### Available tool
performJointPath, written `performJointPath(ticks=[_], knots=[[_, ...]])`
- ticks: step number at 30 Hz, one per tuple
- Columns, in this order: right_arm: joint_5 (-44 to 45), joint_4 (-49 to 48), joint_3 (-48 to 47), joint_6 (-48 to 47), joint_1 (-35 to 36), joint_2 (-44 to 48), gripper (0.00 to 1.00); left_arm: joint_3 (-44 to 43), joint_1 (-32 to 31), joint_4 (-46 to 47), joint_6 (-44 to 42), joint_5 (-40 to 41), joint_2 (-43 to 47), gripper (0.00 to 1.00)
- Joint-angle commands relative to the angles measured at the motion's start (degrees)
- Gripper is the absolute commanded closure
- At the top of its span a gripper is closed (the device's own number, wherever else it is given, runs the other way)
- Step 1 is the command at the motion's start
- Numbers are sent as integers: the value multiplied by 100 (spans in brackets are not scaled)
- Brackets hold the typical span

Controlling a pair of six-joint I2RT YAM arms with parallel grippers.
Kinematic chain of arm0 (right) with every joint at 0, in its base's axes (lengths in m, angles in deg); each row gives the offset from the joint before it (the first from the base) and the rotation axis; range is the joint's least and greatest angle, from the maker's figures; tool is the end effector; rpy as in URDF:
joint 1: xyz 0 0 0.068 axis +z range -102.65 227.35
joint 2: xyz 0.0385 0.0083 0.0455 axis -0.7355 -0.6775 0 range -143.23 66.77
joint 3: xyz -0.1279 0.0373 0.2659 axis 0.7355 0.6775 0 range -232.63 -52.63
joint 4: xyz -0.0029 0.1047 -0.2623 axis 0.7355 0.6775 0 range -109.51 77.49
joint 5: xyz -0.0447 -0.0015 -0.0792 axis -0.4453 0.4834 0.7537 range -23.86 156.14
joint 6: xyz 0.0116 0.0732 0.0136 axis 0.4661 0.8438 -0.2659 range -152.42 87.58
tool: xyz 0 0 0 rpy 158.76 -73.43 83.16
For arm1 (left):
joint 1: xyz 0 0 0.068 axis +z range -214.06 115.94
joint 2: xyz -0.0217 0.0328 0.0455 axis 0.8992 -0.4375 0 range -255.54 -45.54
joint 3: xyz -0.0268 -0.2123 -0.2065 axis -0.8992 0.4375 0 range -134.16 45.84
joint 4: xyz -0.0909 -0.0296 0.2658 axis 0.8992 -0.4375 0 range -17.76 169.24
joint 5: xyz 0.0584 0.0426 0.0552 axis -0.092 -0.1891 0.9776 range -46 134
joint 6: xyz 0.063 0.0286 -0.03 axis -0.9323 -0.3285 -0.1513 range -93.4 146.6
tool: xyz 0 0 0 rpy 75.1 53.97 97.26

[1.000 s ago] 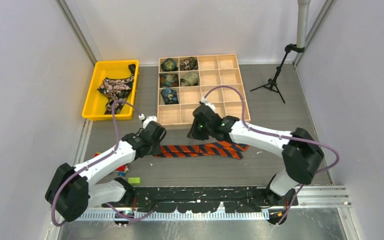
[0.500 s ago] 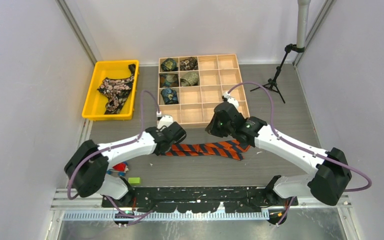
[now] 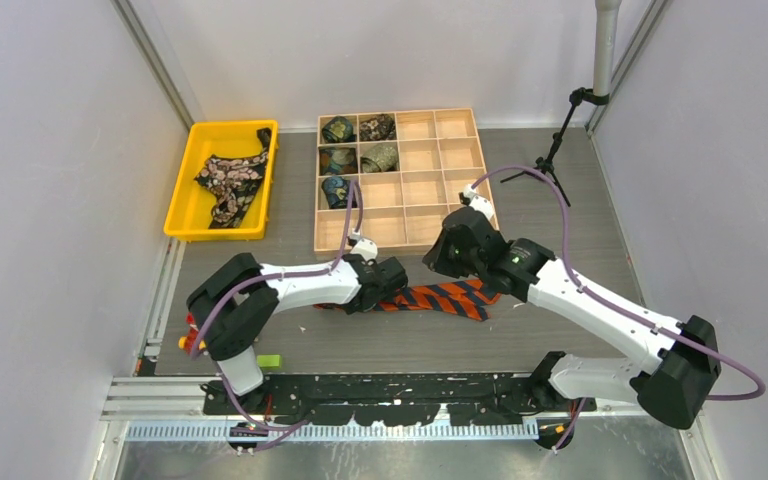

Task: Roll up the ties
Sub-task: Roll the tie at the center of the board.

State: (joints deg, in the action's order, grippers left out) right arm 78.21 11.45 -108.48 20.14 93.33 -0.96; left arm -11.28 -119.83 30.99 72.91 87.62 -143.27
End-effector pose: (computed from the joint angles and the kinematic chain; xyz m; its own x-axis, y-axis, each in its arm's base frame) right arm 0.2070 0.1951 0.2923 -0.7610 0.3298 -0.5586 0.0124 0.8684 0.4958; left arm 0.2069 -0.2261 0.1517 -0.8156 0.2685 -0.5125 0.0016 0.8869 0.4620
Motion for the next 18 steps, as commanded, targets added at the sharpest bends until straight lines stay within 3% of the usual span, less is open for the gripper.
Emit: performJointPath(ticks=[1, 9, 15, 18], knots=[[236, 70, -42, -60, -29, 279, 88, -255, -127, 23, 170, 8, -299, 88], [228, 179, -162, -61, -23, 303, 88, -344, -176, 325, -95, -498, -505, 80], [190, 240, -242, -46, -32, 278, 88, -412, -178, 375, -228, -778, -393, 58], [195, 284, -299, -45, -27, 269, 88, -477, -176, 321, -271, -867, -345, 52]])
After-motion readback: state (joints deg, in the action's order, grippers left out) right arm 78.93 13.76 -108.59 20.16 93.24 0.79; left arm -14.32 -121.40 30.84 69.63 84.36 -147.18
